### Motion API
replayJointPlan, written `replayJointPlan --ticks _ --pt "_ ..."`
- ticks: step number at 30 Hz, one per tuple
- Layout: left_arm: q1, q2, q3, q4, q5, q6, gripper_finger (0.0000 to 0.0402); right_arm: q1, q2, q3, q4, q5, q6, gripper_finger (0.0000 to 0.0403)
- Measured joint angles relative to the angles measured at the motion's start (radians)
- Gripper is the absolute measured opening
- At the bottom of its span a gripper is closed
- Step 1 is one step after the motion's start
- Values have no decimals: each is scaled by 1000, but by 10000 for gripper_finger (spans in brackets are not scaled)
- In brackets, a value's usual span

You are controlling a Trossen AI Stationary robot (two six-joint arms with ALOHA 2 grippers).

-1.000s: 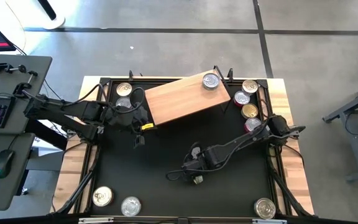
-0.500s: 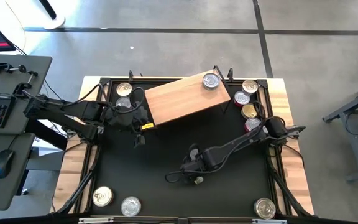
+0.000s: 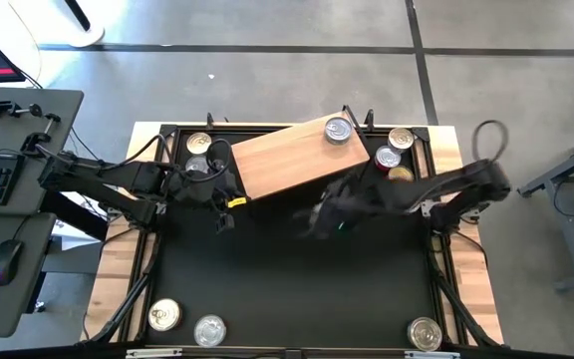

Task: Stack canned seafood by type on shelf
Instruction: Put the bottom gold and green tuna can on the shelf

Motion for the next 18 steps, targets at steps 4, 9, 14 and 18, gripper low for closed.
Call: replayJointPlan --ticks 4,9,14,18 --pt "0 0 0 0 -3 -51 0 -126 -157 -200 292 37 -18 118" --pt "0 0 0 7 -57 -86 0 -293 -235 -435 884 48 1 118" --pt "0 0 0 38 -120 -86 0 -415 -165 -476 995 72 60 118" --pt "0 0 0 61 -128 -91 0 -472 -91 -442 976 63 89 118"
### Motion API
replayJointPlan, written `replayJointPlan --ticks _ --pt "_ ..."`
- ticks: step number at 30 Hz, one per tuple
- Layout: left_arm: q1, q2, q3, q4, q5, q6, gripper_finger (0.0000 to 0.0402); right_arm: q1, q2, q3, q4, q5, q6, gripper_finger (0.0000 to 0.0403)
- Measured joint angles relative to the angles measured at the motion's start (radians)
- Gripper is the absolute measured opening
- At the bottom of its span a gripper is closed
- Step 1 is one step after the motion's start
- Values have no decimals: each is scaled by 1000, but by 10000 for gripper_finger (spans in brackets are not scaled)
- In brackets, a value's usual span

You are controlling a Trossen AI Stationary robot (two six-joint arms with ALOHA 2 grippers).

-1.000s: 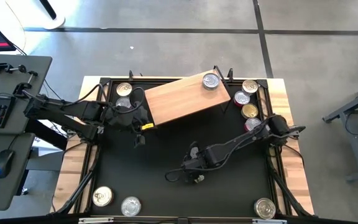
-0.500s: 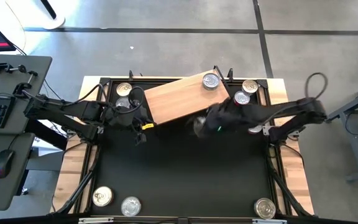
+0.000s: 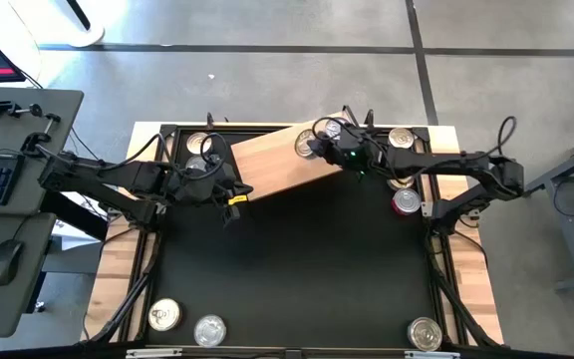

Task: Stack canned seafood by type on shelf
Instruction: Put the bottom gold and green tuna can on the shelf

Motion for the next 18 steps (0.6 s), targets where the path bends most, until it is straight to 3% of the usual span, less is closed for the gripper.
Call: replayJointPlan --ticks 8,18 --pt "-1 0 0 0 1 -120 0 -75 72 71 -45 -54 1 137" --pt "-4 0 0 -1 2 -126 0 -89 82 77 -63 -52 -1 152"
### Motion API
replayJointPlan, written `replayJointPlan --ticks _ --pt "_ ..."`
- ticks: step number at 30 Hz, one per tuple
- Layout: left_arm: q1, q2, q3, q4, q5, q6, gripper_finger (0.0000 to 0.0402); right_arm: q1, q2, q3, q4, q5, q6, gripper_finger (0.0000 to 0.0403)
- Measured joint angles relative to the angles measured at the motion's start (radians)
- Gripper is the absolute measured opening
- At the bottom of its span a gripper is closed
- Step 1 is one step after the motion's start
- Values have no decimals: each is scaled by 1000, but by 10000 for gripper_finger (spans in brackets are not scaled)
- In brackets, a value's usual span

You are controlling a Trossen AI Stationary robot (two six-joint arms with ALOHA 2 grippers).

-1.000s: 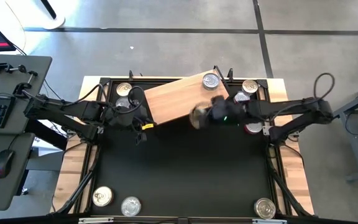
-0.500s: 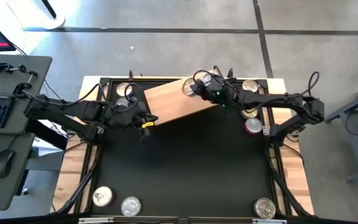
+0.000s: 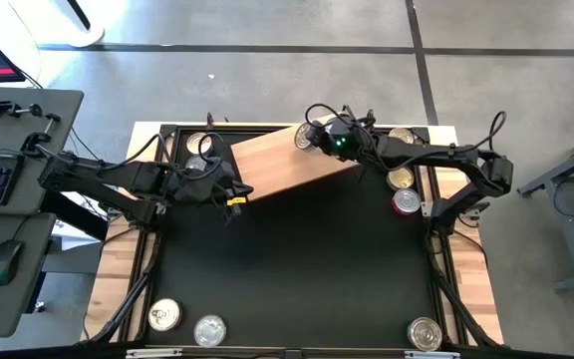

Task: Stack canned seafood by type on shelf
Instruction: Put the bottom gold and green tuna can on the shelf

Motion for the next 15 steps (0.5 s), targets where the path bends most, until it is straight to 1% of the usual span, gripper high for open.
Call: replayJointPlan --ticks 15 --pt "-9 24 0 -5 2 5 0 -1 0 0 -22 -1 -7 155"
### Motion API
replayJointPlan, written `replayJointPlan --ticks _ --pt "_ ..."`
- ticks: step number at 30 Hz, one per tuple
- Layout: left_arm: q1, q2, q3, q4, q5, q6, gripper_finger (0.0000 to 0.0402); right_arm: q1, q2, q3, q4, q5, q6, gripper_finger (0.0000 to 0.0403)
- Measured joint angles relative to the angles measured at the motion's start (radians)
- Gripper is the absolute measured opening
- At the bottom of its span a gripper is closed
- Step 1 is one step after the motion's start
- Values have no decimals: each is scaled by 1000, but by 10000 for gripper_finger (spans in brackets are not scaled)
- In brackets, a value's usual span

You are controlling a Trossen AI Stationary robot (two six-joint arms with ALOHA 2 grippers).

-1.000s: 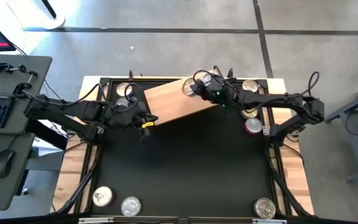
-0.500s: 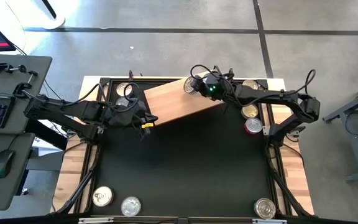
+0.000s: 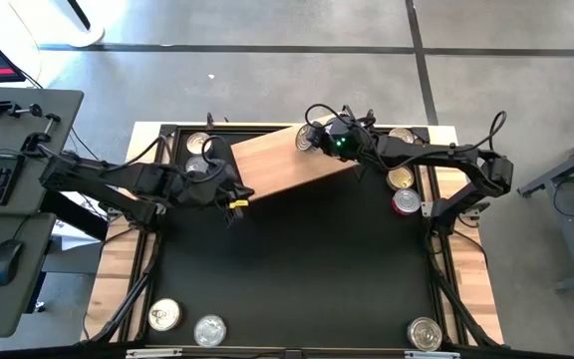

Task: Stack canned seafood by type on shelf
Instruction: Put the bottom gold and green tuna can on the shelf

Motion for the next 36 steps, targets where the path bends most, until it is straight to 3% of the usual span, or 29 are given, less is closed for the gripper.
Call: replayJointPlan --ticks 11,20,24,31,36 --pt "-2 63 0 0 57 13 0 0 0 0 -28 3 0 163" --pt "-24 67 0 1 78 18 0 0 0 0 -41 -3 -3 233" --pt "-23 65 0 0 75 41 0 0 0 0 -62 -78 -74 253" --pt "-23 65 0 0 73 43 0 -1 -4 0 -87 -139 -126 257" --pt "-23 65 0 0 72 44 0 -20 -26 0 -88 -115 -128 257"
